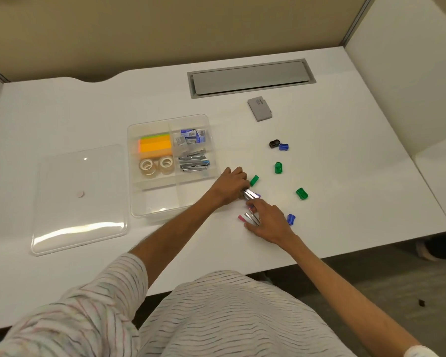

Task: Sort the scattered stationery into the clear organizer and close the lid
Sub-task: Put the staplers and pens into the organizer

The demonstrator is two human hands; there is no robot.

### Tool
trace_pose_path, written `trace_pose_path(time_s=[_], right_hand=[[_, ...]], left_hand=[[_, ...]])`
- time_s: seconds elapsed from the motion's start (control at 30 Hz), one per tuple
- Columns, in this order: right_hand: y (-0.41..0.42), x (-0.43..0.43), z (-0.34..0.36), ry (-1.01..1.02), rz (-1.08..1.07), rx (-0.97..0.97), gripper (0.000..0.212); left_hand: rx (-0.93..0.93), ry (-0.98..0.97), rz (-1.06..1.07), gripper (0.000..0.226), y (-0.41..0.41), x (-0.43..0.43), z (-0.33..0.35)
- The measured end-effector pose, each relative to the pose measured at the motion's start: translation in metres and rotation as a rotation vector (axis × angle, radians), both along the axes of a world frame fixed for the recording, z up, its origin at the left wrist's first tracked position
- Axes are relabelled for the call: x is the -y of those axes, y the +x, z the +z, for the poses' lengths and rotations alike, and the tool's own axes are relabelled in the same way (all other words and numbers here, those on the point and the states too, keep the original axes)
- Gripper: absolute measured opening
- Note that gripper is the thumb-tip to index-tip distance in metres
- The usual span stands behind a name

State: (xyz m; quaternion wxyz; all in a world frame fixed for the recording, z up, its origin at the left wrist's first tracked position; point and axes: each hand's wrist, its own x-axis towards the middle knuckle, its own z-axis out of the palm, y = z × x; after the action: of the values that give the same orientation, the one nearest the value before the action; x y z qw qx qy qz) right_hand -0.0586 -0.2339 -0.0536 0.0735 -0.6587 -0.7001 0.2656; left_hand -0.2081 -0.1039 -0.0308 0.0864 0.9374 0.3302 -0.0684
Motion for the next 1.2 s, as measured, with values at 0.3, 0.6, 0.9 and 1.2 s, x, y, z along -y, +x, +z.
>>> trace_pose_path(time_s=[0.3,0.6,0.9,1.2], right_hand=[[0.011,-0.016,0.017,0.164,-0.095,-0.078,0.045],[-0.021,-0.075,0.050,0.272,-0.117,-0.211,0.038],[-0.087,-0.128,0.072,0.389,0.136,-0.148,0.034],[-0.129,-0.158,0.058,0.265,0.271,-0.028,0.038]], left_hand=[[0.200,0.086,0.313,0.027,0.004,-0.013,0.016],[0.393,0.053,0.629,0.027,-0.045,-0.039,0.049],[0.400,0.020,0.889,0.030,-0.131,-0.044,0.056],[0.392,0.022,0.961,0.029,-0.189,-0.046,0.061]])
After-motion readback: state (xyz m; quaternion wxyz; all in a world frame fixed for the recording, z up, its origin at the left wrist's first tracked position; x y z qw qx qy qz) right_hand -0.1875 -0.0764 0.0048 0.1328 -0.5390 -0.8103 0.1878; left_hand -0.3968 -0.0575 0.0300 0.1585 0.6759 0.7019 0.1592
